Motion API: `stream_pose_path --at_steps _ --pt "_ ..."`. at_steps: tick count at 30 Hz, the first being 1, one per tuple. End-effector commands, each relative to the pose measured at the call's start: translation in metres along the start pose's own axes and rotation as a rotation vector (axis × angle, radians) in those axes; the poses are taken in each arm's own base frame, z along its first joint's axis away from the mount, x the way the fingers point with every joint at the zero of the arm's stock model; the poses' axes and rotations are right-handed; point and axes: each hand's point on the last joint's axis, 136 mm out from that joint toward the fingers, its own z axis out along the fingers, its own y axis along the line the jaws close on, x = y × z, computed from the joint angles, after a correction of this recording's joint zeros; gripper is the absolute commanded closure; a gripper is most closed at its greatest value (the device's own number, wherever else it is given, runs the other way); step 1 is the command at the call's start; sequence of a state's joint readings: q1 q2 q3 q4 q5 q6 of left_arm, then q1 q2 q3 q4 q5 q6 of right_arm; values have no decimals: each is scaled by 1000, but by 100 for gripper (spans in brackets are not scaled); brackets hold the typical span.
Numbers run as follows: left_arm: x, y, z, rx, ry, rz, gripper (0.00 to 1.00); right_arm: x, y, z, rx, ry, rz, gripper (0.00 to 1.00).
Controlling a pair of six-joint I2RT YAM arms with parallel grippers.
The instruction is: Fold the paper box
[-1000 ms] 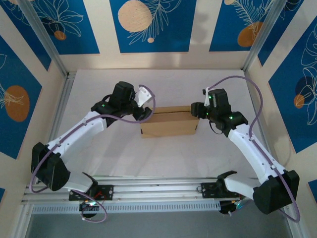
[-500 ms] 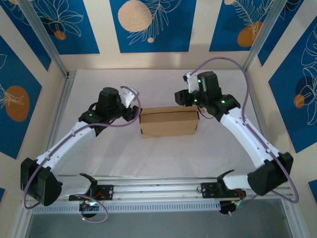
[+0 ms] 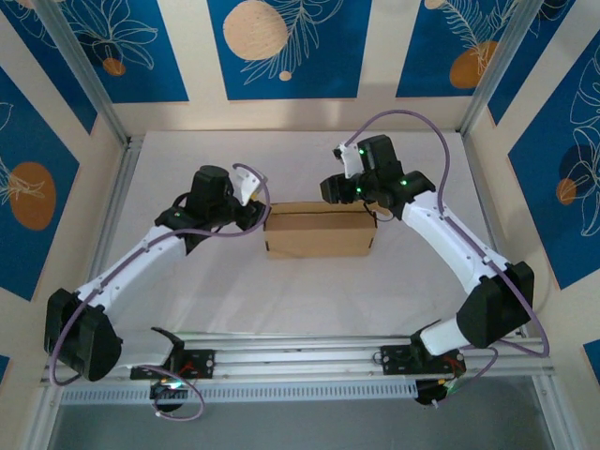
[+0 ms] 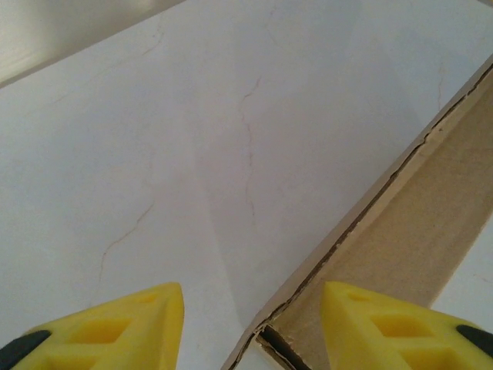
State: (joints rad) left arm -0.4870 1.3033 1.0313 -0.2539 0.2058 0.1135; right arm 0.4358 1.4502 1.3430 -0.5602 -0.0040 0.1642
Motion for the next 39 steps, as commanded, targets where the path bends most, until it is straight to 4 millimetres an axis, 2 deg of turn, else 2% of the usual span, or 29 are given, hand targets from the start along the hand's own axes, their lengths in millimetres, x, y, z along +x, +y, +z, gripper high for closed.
stream_pose_path --at_steps 1,4,7,12,16,24,31,39 --pt "10 1 -2 3 10 -9 44 -4 4 0 -34 18 -8 50" --pt "2 1 -13 24 -70 -18 26 -5 6 0 -55 15 -21 49" --pt "-9 -3 -24 80 -187 28 21 -16 19 -6 -146 -12 -65 47" --pt "-13 1 -37 131 -352 169 22 -39 34 -15 -225 -71 -141 45" --pt "-12 13 -42 215 -425 181 24 -49 44 -20 -278 -108 -129 45" --pt "-1 -1 -32 440 -424 160 31 -40 49 -36 -265 -139 -118 45" --pt "4 14 -14 394 -360 118 31 -34 49 -44 -255 -159 -130 45" --pt "12 12 -7 411 -338 112 46 -32 44 -41 -221 -148 -127 45"
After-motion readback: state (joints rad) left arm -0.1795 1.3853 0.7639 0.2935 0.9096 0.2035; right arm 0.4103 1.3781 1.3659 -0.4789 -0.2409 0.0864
